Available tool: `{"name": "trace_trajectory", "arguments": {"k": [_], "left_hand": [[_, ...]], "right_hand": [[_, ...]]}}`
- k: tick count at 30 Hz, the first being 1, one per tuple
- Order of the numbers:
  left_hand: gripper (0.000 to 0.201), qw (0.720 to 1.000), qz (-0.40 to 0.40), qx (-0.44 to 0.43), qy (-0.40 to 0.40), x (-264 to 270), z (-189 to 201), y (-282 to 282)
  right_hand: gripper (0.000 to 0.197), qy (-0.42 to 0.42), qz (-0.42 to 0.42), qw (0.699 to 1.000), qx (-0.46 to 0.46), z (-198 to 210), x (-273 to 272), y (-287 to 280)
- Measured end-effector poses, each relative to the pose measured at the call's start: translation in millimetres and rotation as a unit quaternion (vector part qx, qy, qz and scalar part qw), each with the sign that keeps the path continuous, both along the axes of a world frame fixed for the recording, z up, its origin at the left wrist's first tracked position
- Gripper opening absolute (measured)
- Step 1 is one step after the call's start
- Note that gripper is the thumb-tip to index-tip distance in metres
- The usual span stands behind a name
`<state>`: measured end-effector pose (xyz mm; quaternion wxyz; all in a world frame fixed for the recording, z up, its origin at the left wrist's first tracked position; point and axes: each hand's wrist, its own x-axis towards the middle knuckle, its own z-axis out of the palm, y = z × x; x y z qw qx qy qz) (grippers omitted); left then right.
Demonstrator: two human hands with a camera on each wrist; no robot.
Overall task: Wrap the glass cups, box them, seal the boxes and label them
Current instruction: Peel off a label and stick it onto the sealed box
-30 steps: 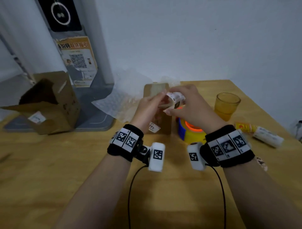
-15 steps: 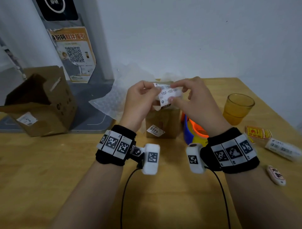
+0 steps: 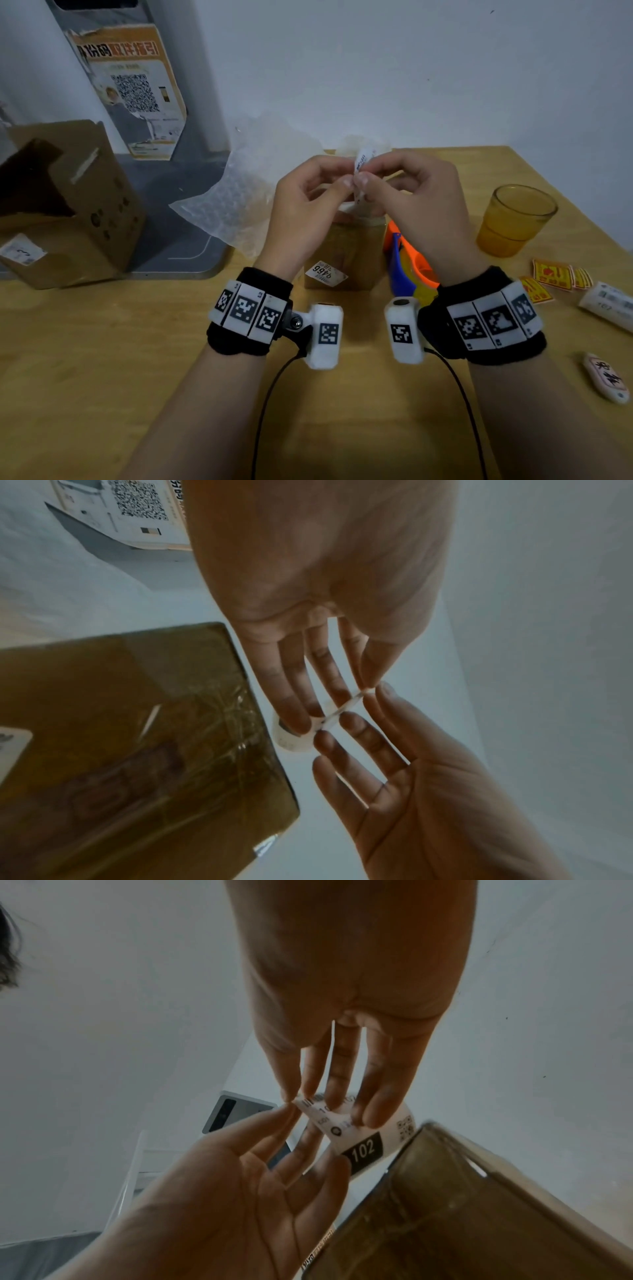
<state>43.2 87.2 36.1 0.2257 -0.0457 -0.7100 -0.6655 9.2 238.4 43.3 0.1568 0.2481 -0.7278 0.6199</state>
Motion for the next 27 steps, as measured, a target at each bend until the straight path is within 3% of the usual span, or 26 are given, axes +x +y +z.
{"name": "trace_trajectory", "arguments": {"k": [12, 20, 27], "left_hand": [[0.009, 0.998, -0.017, -0.058, 0.012, -1, 3, 1], [0.013, 0.996, -0.013, -0.085, 0.019, 6, 8, 2], [0.012, 0.999, -0.025, -0.026, 0.009, 10, 12, 6]], "right_hand": [[0.013, 0.037, -0.024, 0.999, 0.013, -5, 0, 6], [0.005, 0.093, -0.047, 0.994, 0.026, -4, 1, 7], [0.001, 0.141, -0.030, 0.988, 0.059, 0, 2, 10]]}}
